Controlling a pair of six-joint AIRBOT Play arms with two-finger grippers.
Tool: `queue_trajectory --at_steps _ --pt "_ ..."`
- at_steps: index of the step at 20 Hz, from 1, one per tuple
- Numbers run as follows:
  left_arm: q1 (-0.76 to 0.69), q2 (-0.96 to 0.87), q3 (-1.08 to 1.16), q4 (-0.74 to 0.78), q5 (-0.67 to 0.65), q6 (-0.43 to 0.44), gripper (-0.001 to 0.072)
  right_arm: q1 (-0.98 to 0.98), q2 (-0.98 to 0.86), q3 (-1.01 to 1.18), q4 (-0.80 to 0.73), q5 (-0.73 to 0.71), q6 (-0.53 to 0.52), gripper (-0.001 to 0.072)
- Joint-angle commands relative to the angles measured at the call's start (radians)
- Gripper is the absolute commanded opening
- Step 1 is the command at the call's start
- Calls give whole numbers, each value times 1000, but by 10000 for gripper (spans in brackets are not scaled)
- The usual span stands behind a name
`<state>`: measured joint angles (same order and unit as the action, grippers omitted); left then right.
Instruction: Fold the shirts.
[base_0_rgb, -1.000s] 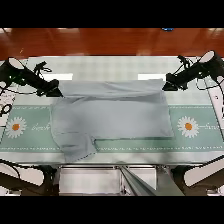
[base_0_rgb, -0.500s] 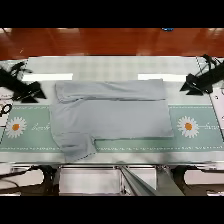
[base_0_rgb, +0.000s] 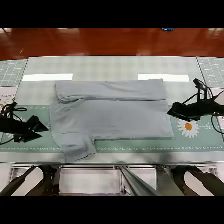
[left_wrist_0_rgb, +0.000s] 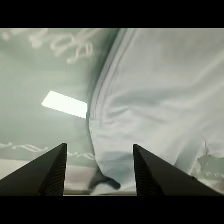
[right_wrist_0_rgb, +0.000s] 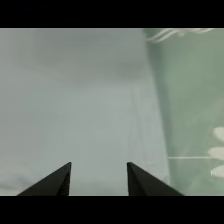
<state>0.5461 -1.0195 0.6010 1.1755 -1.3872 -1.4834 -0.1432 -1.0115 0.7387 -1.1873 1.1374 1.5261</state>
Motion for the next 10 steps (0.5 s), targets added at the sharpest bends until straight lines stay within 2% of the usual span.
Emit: queue_trajectory --at_steps 1,3,6,10 --pt "16 13 -76 -48 -55 88 504 85 56 -41 7 -14 -3 411" --pt "16 -17 -76 -115 -74 145 504 116 56 -41 7 -14 8 411" --pt "16 -37 -76 -32 -72 148 504 128 56 -41 24 -16 17 411" --pt "-3 -124 -78 -39 -64 134 503 128 55 -41 26 -37 17 411"
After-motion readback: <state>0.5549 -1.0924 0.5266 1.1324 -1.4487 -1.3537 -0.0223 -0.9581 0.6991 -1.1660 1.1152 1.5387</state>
